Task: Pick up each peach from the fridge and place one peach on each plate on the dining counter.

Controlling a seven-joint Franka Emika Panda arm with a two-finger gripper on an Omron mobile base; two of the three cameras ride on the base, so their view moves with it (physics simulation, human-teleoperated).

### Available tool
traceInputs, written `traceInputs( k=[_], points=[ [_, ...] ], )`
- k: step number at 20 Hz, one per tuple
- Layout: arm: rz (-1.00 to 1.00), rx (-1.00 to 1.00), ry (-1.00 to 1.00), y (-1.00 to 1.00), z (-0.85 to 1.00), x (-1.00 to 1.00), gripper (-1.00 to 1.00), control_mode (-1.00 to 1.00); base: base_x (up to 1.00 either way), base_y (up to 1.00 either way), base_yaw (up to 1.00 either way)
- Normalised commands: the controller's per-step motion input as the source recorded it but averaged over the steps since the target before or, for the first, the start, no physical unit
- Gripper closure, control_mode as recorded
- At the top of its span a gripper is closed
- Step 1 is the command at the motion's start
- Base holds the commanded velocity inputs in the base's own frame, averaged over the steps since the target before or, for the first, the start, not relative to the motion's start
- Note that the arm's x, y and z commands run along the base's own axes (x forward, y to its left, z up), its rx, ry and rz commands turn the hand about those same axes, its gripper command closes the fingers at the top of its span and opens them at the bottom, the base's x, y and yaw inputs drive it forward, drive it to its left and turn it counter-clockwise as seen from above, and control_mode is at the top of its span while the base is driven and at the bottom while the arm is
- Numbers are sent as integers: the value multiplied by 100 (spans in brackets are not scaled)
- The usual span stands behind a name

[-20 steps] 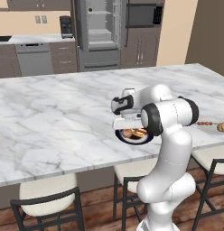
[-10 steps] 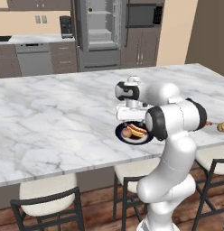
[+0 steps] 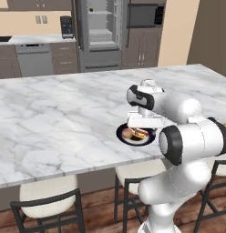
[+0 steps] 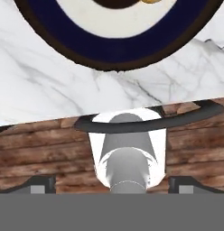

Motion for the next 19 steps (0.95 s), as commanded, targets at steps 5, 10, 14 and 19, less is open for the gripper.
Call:
traceInputs(
  k=[5, 10, 14, 19],
  points=[
    [0, 2, -15, -12, 17, -100, -100, -100, 0, 0, 0],
    [1, 0, -27, 0, 41, -100, -100, -100, 0, 0, 0],
    [3, 0, -30, 2, 57, -100, -100, -100, 0, 0, 0],
    [4, 0, -35, 5, 65, -100, -100, -100, 0, 0, 0]
  ],
)
